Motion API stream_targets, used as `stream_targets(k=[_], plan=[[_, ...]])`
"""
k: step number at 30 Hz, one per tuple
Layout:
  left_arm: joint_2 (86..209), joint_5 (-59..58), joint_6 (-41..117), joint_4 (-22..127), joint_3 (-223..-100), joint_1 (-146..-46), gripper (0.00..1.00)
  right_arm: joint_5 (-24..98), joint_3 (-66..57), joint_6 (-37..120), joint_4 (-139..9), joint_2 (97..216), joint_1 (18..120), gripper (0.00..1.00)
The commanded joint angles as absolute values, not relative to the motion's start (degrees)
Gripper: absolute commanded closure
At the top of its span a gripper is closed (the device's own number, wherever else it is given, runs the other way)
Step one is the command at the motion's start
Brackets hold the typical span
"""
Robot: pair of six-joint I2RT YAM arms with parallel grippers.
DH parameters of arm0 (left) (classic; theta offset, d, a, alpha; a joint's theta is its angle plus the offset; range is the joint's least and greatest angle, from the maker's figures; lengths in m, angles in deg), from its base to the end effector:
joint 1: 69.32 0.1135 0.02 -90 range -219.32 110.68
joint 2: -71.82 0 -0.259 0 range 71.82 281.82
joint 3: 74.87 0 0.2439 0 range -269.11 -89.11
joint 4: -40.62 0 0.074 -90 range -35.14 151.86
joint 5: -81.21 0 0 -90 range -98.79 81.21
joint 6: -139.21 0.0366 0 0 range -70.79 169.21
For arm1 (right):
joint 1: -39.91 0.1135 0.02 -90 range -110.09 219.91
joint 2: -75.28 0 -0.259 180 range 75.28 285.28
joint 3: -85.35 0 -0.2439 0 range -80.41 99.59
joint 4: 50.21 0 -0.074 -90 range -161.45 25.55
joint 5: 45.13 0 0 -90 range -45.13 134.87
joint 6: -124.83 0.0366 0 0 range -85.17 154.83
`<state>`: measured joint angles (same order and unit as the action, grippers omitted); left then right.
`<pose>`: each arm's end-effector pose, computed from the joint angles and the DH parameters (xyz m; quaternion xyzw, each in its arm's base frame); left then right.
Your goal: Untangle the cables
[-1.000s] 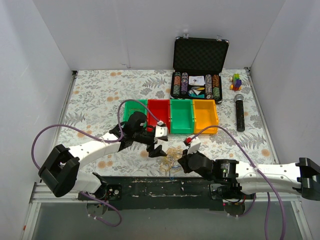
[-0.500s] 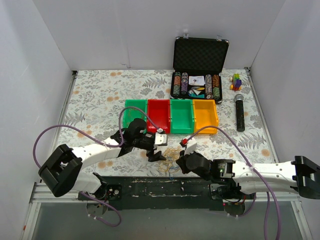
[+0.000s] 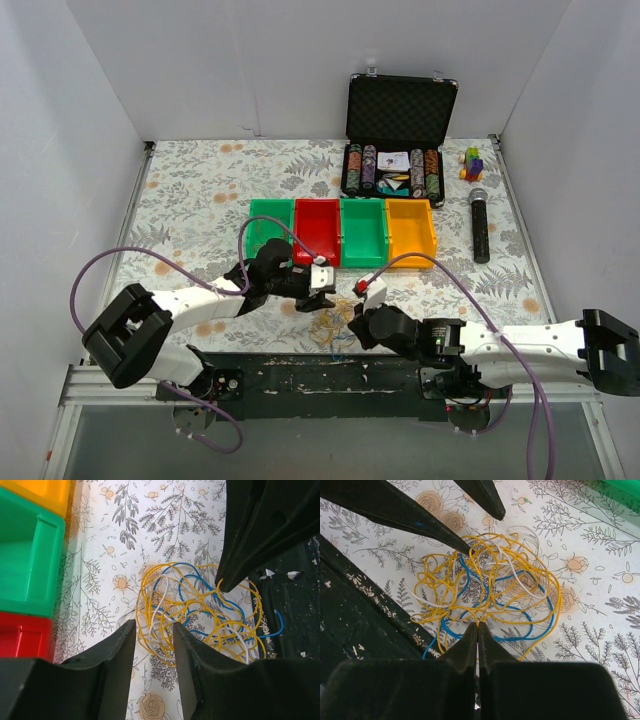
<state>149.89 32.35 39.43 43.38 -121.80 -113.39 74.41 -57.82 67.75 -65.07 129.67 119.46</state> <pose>0.1697 -0.1978 0.1841 0.4015 0.7408 -0.4758 0.2521 0.0524 0.1846 0.1937 -0.2226 0.8268 0.2630 0.4446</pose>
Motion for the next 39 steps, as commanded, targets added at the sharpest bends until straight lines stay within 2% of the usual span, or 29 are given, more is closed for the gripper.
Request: stream_targets(k=[1,3,6,10,14,16,18,19,29,39], plan=[[150.2,34.1,38.6,42.2,-122.5,-113.7,0.68,74.0,-56.0,65.8,-61.5,130.5,119.7,0.99],[150.3,35.4,39.3,44.3,-123.1,-113.8,0.7,74.3,-56.1,65.7,-61.4,130.7,119.7,0.99],[150.3,36.3,40.8,47.1,-123.6,-113.8,0.68,74.5,-56.5,65.6,-61.0,130.4,119.7,0.99],[150.2,36.3,42.0,49.6,-123.6,-113.8,0.71,74.5,-56.9,65.8,-60.6,130.2,119.7,0.99],[150.1,36.7,42.0,49.2,-123.1,-113.9,0.69,74.5,-57.2,65.7,-60.0,129.9,119.7,0.99],[150.0,36.3,41.9,47.9,-123.0,-113.9,0.79,74.4,-57.3,65.6,-59.7,130.0,119.7,0.99],[150.1,35.4,42.3,46.6,-123.0,-113.9,0.95,74.3,-57.2,65.6,-59.5,130.3,119.7,0.99],[150.0,35.0,42.4,46.3,-123.1,-113.8,1.0,74.3,-57.3,65.4,-59.3,130.3,119.7,0.99],[145.7,33.0,39.5,54.2,-131.8,-113.7,1.0,74.8,-57.8,65.5,-59.9,131.0,119.7,0.99],[139.2,32.5,35.8,71.7,-142.4,-111.4,1.0,77.3,-61.8,67.8,-62.0,127.4,119.7,0.99]])
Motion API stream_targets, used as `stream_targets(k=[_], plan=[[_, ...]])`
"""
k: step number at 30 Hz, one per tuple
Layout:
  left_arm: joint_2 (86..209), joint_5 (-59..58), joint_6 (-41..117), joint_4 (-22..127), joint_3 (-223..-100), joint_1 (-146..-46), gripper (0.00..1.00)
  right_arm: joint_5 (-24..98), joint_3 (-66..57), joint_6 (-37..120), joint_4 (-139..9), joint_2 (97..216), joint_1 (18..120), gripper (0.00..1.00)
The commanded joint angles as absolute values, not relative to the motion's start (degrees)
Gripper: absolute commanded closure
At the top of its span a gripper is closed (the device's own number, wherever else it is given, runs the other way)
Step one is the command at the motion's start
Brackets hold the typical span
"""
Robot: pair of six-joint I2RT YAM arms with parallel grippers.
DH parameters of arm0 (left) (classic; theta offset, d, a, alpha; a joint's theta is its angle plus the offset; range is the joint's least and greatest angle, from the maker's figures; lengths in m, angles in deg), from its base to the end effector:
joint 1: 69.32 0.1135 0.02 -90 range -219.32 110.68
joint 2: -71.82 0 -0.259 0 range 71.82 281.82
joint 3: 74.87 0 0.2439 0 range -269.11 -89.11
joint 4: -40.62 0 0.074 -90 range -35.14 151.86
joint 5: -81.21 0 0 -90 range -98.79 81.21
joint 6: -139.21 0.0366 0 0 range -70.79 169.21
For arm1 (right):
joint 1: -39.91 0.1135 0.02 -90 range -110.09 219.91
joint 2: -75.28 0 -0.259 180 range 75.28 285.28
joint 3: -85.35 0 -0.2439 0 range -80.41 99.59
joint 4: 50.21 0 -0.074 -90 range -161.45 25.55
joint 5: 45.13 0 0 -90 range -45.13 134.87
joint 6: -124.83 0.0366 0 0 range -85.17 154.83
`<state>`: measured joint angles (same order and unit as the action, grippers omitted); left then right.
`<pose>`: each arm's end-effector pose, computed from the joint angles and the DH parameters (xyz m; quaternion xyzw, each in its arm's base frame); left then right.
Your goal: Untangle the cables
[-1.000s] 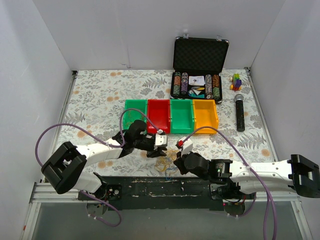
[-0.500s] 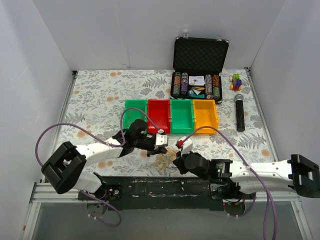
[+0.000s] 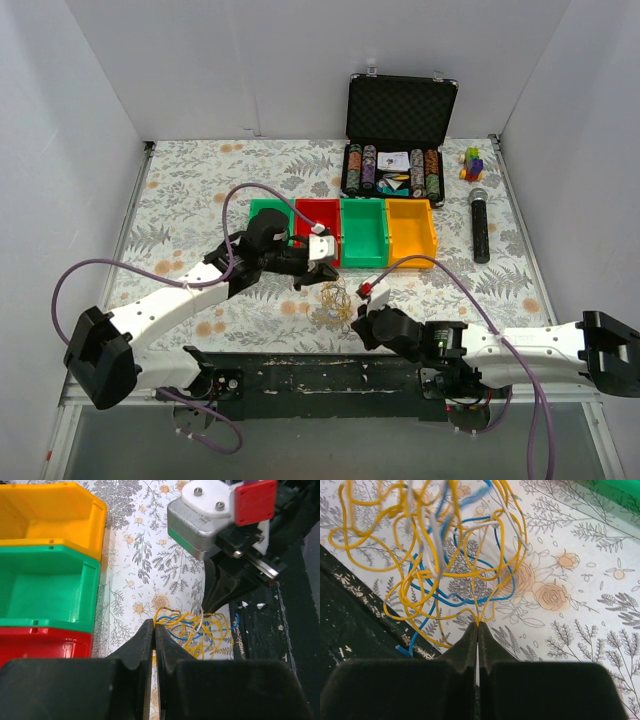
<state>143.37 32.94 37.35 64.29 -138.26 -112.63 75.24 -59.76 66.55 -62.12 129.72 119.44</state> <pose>0.1765 -0.1999 0.2711 0.3880 0.7391 -0.4862 0.2585 0.0526 0.1828 0.1875 -0.2241 0.8215 0.2604 0.4550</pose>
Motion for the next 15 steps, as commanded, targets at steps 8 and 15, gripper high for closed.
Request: stream_targets(k=[8,15], plan=[[138.0,31.5,31.7,72.4,-148.3,-110.0,1.0,81.3,-60.0,68.5,-69.0,122.0,119.7,0.85],[138.3,31.3,29.9,71.8,-150.1,-109.4,1.0,81.6,-57.3,63.1,-66.6,115.7,119.7,0.41]])
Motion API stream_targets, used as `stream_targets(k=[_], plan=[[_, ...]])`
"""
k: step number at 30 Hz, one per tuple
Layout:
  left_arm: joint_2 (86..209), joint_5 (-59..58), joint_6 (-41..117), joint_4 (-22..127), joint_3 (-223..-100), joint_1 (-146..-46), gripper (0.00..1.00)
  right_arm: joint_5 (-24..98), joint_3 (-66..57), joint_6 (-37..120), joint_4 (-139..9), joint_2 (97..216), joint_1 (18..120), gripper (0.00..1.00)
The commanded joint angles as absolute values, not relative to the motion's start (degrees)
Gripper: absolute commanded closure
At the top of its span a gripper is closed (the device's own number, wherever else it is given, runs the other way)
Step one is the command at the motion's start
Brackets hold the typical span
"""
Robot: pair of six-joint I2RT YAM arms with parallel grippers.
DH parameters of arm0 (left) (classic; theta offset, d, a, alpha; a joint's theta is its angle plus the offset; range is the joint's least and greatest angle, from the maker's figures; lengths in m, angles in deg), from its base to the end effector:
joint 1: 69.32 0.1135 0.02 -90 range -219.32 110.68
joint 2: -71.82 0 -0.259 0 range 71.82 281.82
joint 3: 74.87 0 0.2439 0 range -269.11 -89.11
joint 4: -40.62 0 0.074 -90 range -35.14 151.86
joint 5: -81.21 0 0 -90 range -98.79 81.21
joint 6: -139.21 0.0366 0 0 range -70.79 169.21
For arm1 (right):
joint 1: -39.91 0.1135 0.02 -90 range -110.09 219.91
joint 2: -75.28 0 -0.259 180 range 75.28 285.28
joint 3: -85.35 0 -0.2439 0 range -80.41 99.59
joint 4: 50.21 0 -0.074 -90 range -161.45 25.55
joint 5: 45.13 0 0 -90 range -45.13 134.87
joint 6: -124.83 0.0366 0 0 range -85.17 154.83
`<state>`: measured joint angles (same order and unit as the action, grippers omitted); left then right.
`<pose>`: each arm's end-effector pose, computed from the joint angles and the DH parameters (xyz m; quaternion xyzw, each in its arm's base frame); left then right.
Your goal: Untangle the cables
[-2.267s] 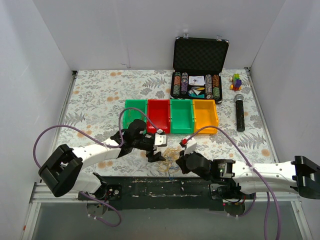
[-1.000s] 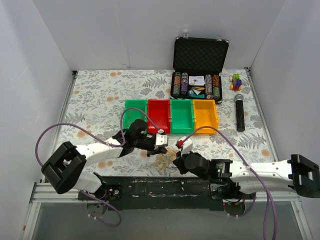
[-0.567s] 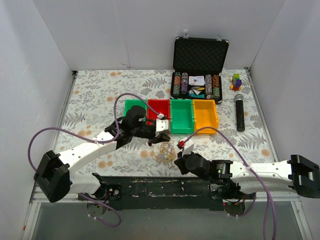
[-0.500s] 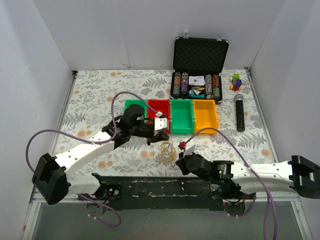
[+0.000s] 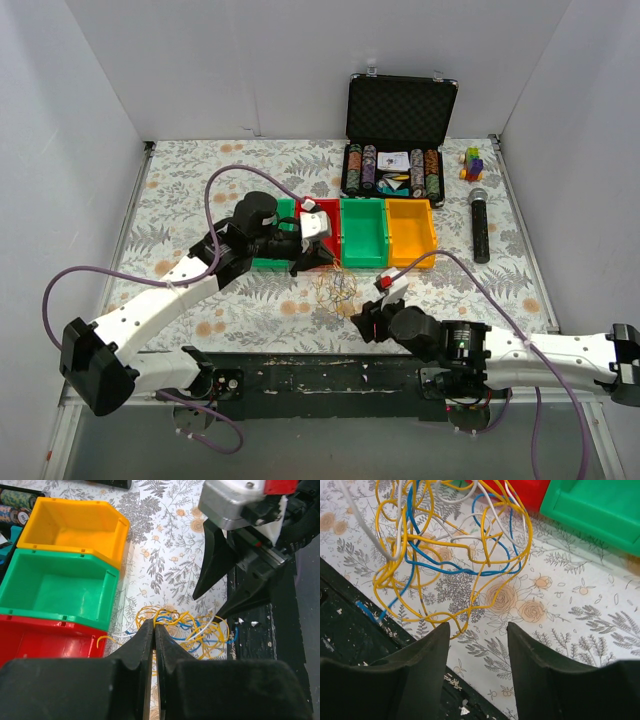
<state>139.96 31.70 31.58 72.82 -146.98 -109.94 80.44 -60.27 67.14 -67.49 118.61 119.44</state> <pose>0.1793 -0.1851 0.3226 0.3345 0.7536 -0.4938 0.2762 0.0510 0.1590 0.2074 -0.1760 0.8055 0.2713 0.4967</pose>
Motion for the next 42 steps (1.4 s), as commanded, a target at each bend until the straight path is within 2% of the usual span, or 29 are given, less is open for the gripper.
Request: stream_targets(k=[1,2,6,22,36,40,42], plan=[[138.3,31.4,29.4,71.8,-150.4,-109.4,1.0,81.3,-56.9,62.3,-66.0,115.2,119.7,0.35],[138.3,31.7,29.2,71.9,-150.5,-109.3,1.0,81.1,-56.3,61.7,-65.8,115.1,119.7,0.31],[138.3,33.2,28.6,72.5,-151.4,-109.3,1.0,81.3,-53.1,59.5,-66.3,116.3,119.7,0.24],[137.0,37.2,27.2,72.7,-149.9,-109.3,1.0,83.0,-48.3,53.2,-59.3,120.6,119.7,0.23],[137.2,39.6,21.7,70.2,-149.4,-109.3,1.0,80.1,-41.2,48.4,-52.6,131.9,117.6,0.4],[137.2,38.8,21.2,70.2,-150.1,-109.3,1.0,79.6,-41.4,49.3,-53.2,132.5,116.6,0.5],[137.2,38.0,20.8,70.2,-151.0,-109.0,1.0,79.6,-42.2,50.6,-54.3,132.3,116.4,0.59]])
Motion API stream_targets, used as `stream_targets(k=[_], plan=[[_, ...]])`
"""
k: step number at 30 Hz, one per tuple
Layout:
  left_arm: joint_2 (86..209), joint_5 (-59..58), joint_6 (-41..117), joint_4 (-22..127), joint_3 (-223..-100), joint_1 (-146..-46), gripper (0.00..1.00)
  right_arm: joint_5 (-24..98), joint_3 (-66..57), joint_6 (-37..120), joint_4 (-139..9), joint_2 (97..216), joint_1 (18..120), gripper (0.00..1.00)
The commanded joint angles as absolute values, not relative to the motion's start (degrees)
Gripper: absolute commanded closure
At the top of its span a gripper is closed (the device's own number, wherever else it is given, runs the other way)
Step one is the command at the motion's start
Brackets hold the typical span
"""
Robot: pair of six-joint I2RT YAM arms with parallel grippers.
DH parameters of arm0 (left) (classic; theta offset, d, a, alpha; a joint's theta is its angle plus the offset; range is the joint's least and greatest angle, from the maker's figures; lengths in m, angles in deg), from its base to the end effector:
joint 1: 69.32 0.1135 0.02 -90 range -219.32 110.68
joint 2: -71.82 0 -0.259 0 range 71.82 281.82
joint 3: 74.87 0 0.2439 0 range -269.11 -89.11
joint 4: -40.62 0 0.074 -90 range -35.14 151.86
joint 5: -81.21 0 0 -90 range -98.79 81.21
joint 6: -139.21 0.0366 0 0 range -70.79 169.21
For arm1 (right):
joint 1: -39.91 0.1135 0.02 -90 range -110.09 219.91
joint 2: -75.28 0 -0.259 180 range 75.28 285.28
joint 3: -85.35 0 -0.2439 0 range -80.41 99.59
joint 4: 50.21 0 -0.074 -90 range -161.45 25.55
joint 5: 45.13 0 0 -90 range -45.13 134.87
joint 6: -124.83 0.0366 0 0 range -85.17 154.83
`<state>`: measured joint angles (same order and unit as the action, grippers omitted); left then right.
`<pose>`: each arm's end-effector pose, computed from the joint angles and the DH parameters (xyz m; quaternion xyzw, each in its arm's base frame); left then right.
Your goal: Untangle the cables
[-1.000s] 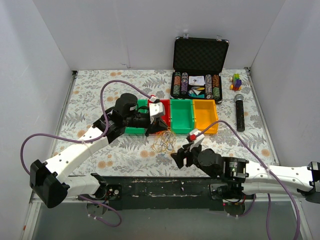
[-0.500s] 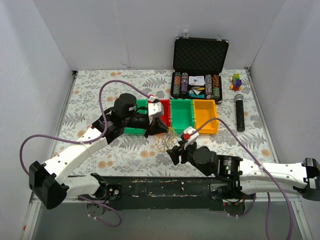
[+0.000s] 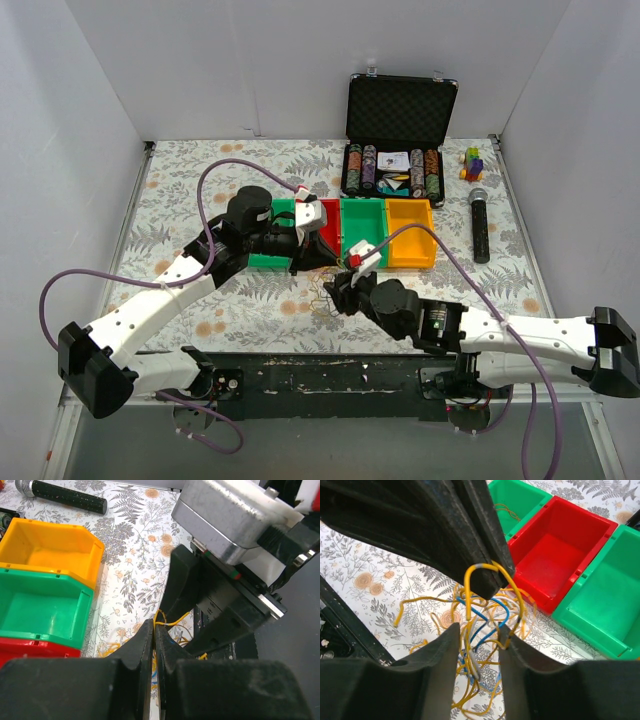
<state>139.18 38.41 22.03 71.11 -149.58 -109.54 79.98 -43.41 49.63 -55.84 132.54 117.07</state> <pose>0.1759 -0.1839 0.3449 0.3060 0.7348 -0.5581 0.2346 0.0704 0.2140 0.2848 -0.2197 0.7310 0.2706 0.5867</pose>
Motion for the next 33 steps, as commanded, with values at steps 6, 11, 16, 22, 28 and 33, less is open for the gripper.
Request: stream_targets(k=[6,11,16,22,28,33], plan=[[137.2,33.9,20.6,70.1,-156.9,-107.4,1.0,79.7,-48.9,56.0,-56.6,129.1,116.3,0.91],[137.1,26.7,21.6,70.0,-163.4,-106.0,1.0,79.7,-54.8,61.3,-60.1,125.5,116.4,0.99],[137.1,21.9,24.3,70.6,-170.0,-105.1,1.0,79.2,-59.8,64.7,-62.7,123.3,116.4,0.99],[137.0,22.8,25.6,74.1,-174.9,-105.0,1.0,77.3,-63.6,68.1,-64.4,122.6,116.3,0.99],[135.5,26.0,24.3,73.9,-171.5,-105.0,1.0,77.0,-63.8,68.3,-64.0,120.7,116.3,0.96],[135.2,27.2,23.4,73.9,-169.9,-105.0,1.0,75.9,-62.1,67.3,-65.9,119.4,116.3,0.73]])
